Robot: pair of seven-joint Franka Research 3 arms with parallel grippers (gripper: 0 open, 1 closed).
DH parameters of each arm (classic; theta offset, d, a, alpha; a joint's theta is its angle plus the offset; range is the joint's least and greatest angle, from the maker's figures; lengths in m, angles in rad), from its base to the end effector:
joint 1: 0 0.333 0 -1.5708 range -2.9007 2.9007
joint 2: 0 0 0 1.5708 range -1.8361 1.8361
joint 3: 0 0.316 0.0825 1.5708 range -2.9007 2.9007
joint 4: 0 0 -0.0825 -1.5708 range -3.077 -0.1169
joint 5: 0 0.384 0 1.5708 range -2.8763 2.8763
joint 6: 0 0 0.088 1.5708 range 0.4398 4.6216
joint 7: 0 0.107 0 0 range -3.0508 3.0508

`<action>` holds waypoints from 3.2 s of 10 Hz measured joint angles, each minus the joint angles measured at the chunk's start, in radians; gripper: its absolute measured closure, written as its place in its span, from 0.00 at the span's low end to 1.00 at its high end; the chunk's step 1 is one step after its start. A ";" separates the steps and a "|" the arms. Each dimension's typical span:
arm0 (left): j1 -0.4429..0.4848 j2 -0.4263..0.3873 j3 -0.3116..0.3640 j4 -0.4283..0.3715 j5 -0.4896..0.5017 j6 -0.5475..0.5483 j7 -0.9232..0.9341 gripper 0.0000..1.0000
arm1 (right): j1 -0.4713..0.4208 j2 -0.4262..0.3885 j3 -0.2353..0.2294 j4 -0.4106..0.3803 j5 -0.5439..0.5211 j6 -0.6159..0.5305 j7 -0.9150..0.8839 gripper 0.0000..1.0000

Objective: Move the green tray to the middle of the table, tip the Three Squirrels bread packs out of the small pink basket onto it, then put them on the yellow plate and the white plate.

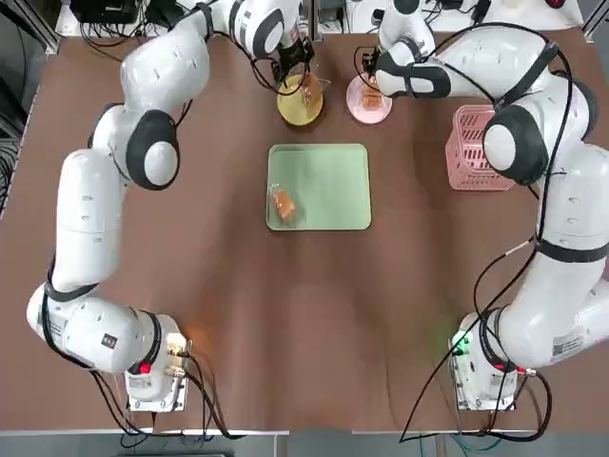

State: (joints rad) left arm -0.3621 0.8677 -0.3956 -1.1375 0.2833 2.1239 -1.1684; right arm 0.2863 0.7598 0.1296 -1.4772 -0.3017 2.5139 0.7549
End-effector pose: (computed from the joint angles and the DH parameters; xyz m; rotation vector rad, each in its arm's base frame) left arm 0.6371 -0.4488 0.3211 2.9041 0.6464 0.1099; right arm 0.6877 0.2850 0.2573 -3.0426 0.2561 -0.4740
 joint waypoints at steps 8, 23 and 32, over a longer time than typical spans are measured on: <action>0.025 -0.533 -0.033 -0.871 -0.044 0.271 -0.129 0.00 | -0.002 0.026 -0.008 0.001 0.000 0.023 -0.003 0.01; 0.016 -0.584 -0.135 -1.226 -0.045 0.563 -0.409 0.00 | -0.185 -0.440 0.014 -0.042 0.201 -0.574 -0.449 0.01; 0.037 -0.548 -0.126 -1.181 -0.042 0.568 -0.367 0.60 | -0.343 -0.703 -0.113 -0.058 0.263 -0.944 -0.871 0.01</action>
State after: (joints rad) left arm -0.3252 0.3198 -0.5217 -2.3187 0.2413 2.6917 -1.5351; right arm -0.0568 0.0564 0.0162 -1.5350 -0.0382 1.5699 -0.1157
